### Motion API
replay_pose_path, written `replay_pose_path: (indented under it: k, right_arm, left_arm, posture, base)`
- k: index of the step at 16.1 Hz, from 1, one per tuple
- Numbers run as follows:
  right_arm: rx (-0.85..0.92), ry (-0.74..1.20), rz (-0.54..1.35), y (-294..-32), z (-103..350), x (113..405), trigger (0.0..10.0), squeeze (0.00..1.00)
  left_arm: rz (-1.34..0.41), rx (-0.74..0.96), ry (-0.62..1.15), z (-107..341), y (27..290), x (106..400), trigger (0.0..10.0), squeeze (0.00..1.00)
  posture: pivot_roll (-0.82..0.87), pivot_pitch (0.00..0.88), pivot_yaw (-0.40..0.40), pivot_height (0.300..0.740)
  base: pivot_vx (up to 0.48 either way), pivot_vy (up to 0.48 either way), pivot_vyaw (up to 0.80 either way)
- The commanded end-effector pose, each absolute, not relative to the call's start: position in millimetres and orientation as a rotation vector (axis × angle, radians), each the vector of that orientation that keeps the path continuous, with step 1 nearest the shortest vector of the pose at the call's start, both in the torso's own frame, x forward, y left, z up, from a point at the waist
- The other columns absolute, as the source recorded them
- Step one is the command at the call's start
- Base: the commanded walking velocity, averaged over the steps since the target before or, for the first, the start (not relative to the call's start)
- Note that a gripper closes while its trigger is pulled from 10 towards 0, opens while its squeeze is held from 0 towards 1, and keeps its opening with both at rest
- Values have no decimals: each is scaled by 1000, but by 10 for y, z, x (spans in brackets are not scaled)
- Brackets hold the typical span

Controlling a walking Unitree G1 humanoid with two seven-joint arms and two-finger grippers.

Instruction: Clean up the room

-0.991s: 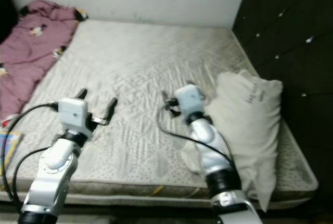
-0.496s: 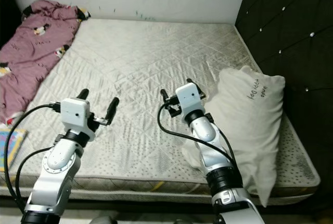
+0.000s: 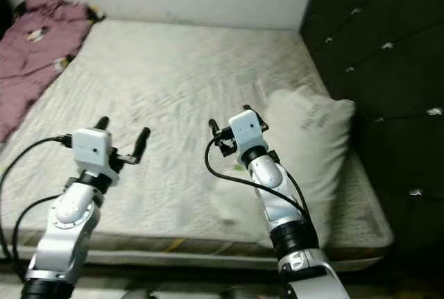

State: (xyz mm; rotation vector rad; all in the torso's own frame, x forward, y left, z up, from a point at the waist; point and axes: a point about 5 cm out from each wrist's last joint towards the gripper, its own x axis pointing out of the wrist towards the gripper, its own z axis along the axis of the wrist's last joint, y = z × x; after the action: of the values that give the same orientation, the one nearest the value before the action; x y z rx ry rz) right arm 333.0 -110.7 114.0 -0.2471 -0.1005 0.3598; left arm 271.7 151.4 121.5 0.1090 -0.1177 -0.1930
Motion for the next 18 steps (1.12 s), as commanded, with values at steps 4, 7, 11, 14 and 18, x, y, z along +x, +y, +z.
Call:
replay_pose_path:
  k: [4, 7, 11, 14, 18]
  right_arm:
    - [-255, -99, 328, -1199, 1148, 3347, 10000, 0]
    - [-255, -98, 330, -1199, 1143, 3349, 10000, 0]
    - [-256, -102, 330, -1204, 1140, 3344, 10000, 0]
    - [-217, -137, 282, -1264, 1220, 3347, 10000, 0]
    - [-121, -111, 216, -1382, 1231, 3267, 10000, 0]
  left_arm:
    - [-216, 107, -120, 1220, 1434, 2727, 10000, 0]
    - [-171, 97, -155, 1283, 1461, 2729, 10000, 0]
    - [59, 85, -127, 1239, 1749, 2747, 10000, 0]
    - [181, 88, -109, 1216, 1939, 2693, 10000, 0]
    - [258, 82, -79, 1166, 2165, 2428, 10000, 0]
  posture:
    - [26, 0, -23, 740]
    - [29, 0, -24, 740]
    - [31, 0, -26, 740]
    - [38, 0, -25, 740]
    - [52, 0, -28, 740]
  base:
    - [0, -439, 0]
    - [0, 0, 0]
    - [0, 0, 0]
    - [0, 0, 0]
    - [0, 0, 0]
